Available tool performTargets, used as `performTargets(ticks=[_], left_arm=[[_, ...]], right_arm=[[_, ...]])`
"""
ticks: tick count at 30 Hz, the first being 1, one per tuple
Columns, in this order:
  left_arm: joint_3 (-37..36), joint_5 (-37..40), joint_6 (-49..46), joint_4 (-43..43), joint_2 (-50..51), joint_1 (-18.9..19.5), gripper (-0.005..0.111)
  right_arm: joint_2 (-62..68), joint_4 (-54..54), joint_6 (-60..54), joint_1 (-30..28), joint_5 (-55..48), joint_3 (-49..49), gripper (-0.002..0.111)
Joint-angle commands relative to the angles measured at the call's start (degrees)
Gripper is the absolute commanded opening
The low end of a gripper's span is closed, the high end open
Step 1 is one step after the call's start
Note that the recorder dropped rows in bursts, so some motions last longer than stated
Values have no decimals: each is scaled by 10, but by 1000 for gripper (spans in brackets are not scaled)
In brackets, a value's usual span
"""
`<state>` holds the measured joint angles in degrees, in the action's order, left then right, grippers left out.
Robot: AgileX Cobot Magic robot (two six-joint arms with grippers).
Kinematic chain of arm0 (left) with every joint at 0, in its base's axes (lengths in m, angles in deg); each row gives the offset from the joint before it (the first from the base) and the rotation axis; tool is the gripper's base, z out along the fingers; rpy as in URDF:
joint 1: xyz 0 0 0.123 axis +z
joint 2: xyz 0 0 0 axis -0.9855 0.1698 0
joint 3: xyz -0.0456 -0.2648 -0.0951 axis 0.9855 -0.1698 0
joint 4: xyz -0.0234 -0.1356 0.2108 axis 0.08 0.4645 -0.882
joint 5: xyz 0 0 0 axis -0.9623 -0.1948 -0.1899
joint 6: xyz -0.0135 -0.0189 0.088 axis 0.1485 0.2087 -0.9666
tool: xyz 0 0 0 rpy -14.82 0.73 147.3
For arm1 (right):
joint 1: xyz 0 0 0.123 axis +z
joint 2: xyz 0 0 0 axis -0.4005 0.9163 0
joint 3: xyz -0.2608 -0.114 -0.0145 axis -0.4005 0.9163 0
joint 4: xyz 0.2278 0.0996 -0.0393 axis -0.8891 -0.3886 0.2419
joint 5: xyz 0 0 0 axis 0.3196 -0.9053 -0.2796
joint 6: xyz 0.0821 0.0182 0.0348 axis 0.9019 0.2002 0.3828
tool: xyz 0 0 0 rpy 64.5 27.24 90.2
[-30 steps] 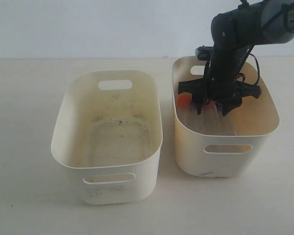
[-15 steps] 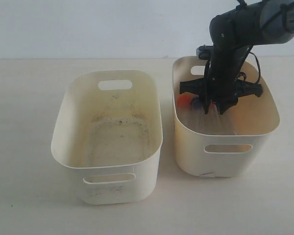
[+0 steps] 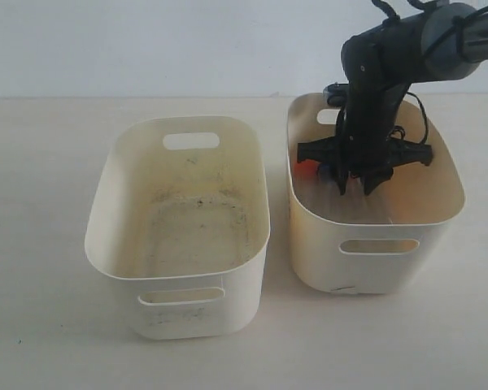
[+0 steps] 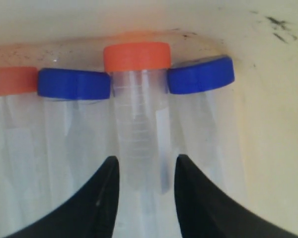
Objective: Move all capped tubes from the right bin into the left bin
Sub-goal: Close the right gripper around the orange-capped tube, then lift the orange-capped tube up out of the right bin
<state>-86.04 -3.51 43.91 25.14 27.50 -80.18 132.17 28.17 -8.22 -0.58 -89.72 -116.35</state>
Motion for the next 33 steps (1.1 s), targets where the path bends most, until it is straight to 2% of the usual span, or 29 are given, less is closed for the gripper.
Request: performTargets(ticks=[1, 7, 11, 13, 15, 17, 23, 33], left_arm=[[2, -5, 1, 1, -2, 0, 4], [2, -5, 1, 1, -2, 0, 4], [2, -5, 1, 1, -2, 0, 4], [2, -5, 1, 1, -2, 0, 4], [2, -5, 1, 1, -2, 0, 4], [2, -5, 1, 1, -2, 0, 4], [2, -5, 1, 1, -2, 0, 4], [2, -5, 1, 1, -2, 0, 4]], right_arm=[[9, 20, 1, -13, -14, 3, 35], [21, 9, -6, -13, -17, 3, 37], [30, 5, -10, -13, -15, 3, 52], [31, 5, -14, -13, -15, 3, 54], [31, 5, -14, -13, -10, 3, 51], [31, 4, -14, -13, -7, 3, 43], [31, 7, -14, -13, -2, 3, 0], [-9, 23, -14, -13, -1, 3, 0]])
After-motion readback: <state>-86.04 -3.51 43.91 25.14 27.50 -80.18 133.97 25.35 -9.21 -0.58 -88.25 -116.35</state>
